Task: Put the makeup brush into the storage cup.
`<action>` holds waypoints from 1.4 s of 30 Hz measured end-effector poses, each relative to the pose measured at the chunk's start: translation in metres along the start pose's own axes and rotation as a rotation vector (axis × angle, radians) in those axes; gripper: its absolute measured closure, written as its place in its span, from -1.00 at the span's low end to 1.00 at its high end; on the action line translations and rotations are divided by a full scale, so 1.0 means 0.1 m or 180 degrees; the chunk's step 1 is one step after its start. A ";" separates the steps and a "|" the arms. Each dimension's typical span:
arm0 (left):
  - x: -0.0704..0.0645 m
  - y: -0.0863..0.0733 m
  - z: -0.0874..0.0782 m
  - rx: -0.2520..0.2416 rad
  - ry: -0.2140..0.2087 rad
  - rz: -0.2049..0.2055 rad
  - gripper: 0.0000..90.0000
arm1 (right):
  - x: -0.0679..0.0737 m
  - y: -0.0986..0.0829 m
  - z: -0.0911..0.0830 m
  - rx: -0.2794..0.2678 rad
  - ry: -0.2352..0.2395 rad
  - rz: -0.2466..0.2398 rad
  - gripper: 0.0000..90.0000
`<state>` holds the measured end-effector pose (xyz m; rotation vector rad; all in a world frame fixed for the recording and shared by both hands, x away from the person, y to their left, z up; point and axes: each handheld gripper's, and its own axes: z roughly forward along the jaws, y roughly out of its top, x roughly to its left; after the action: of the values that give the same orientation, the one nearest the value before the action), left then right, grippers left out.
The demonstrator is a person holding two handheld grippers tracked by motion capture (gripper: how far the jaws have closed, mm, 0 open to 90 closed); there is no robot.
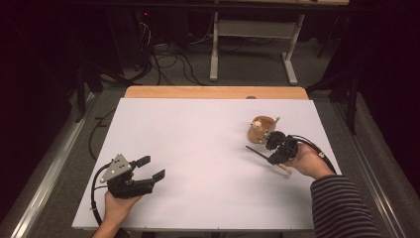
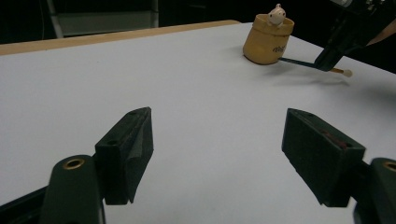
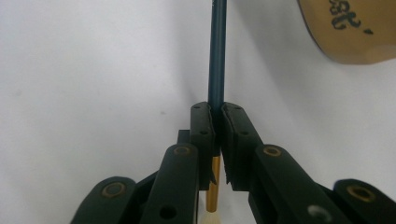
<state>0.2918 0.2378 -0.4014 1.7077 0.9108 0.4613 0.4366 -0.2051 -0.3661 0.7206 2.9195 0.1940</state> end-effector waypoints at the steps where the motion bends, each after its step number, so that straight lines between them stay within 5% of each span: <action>1: 0.00 0.00 0.00 0.0002 -0.0003 0.0001 -0.44 | 0.02 0.00 -0.01 -0.0015 0.0003 -0.0017 0.91; 22: -0.02 0.00 0.01 0.0033 -0.0144 0.0058 -0.40 | 0.44 0.00 -0.29 -0.0344 0.0006 -0.0325 0.91; 32: -0.03 0.01 0.02 0.0044 -0.0169 0.0069 -0.39 | 0.60 -0.06 -0.36 -0.0644 0.0084 -0.0368 0.91; 36: -0.05 0.01 0.01 -0.0004 -0.0216 0.0167 -0.33 | 0.69 -0.08 -0.37 -0.0732 0.0129 -0.0363 0.91; 42: -0.07 0.01 0.04 0.0053 -0.0309 0.0191 -0.33 | 0.83 -0.12 -0.39 -0.1057 0.0133 -0.0353 0.91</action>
<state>0.2904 0.2303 -0.4008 1.7608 0.7974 0.4080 0.3518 -0.1803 -0.3379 0.5058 2.8486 0.6688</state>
